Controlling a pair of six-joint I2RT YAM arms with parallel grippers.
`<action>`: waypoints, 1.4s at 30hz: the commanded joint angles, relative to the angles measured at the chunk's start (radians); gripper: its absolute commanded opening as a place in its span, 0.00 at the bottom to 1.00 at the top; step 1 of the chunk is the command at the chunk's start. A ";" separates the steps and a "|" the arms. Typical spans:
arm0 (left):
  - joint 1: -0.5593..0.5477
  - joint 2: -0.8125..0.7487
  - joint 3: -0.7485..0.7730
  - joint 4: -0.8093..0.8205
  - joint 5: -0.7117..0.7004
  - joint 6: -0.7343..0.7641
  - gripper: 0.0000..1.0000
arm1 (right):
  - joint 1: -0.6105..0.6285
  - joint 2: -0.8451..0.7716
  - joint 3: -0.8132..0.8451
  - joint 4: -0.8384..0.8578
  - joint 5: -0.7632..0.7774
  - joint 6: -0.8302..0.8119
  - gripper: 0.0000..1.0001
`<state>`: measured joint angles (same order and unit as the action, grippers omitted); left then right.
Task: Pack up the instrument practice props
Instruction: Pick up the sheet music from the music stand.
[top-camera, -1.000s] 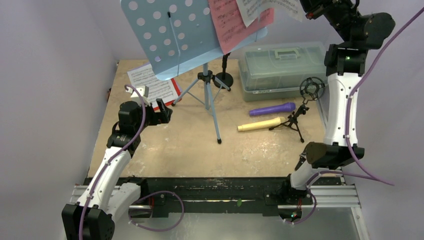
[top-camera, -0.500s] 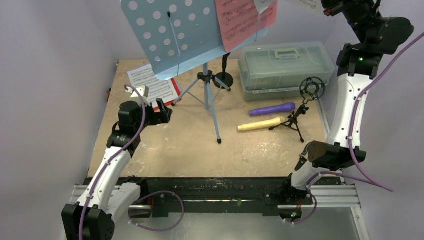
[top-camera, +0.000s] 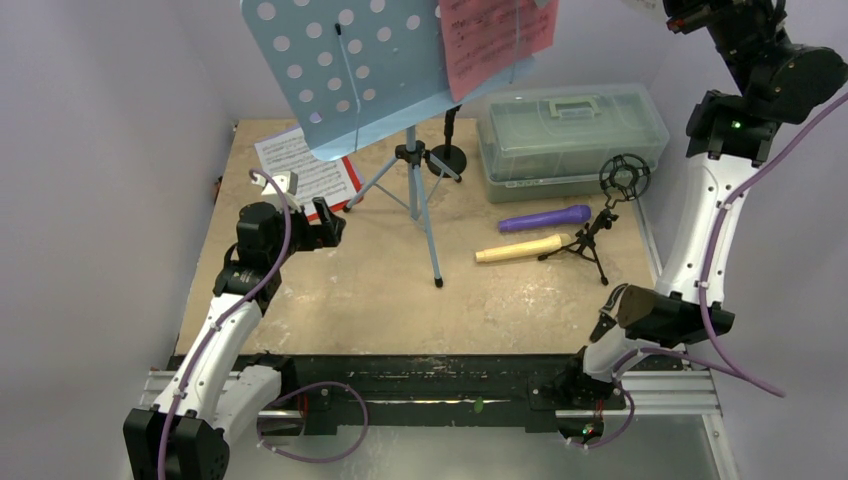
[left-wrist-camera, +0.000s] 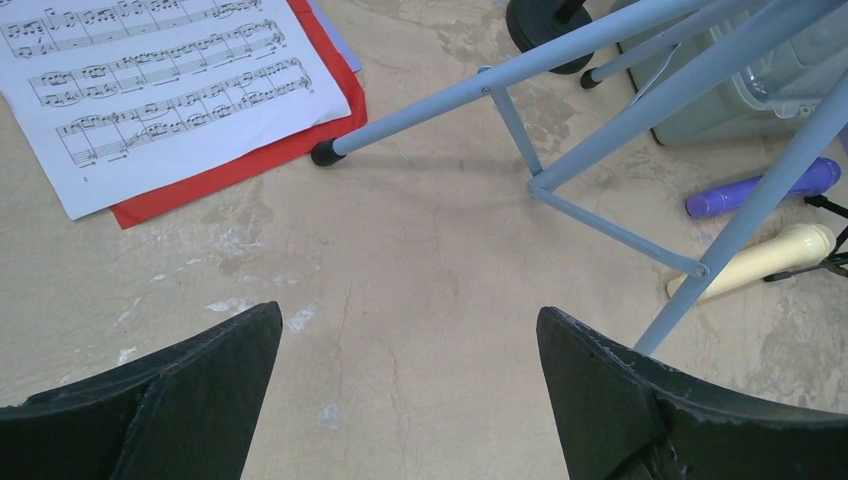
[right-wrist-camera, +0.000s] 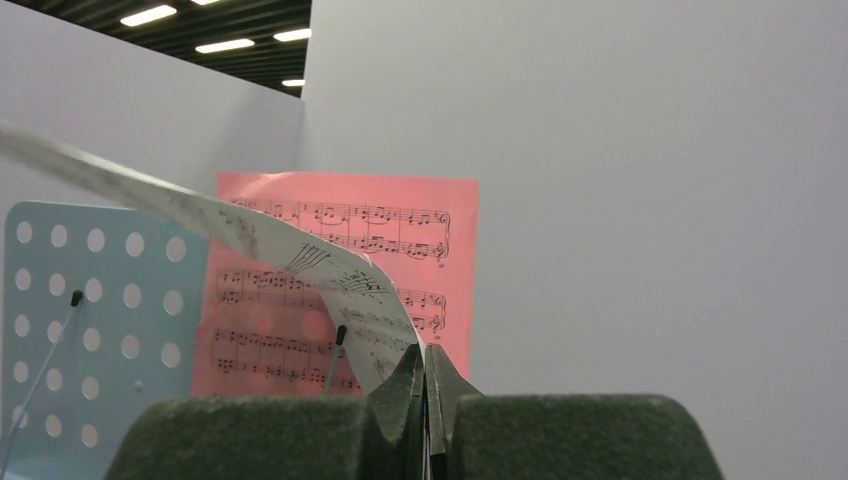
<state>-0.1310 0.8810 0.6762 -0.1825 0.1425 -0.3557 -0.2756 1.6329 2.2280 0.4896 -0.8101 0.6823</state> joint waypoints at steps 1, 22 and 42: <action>0.007 -0.017 0.007 0.025 0.030 -0.009 0.99 | -0.031 -0.037 0.033 0.062 0.004 0.054 0.00; -0.001 -0.027 -0.091 0.334 0.570 -0.027 0.97 | -0.289 -0.193 -0.320 0.449 -0.251 0.471 0.00; -0.468 0.013 -0.258 0.907 0.386 -0.453 1.00 | -0.381 -0.893 -1.155 -1.058 -0.824 -0.976 0.00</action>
<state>-0.4725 0.8696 0.4644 0.4911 0.6880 -0.6918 -0.6548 0.7204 1.1511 -0.0906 -1.4963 0.0895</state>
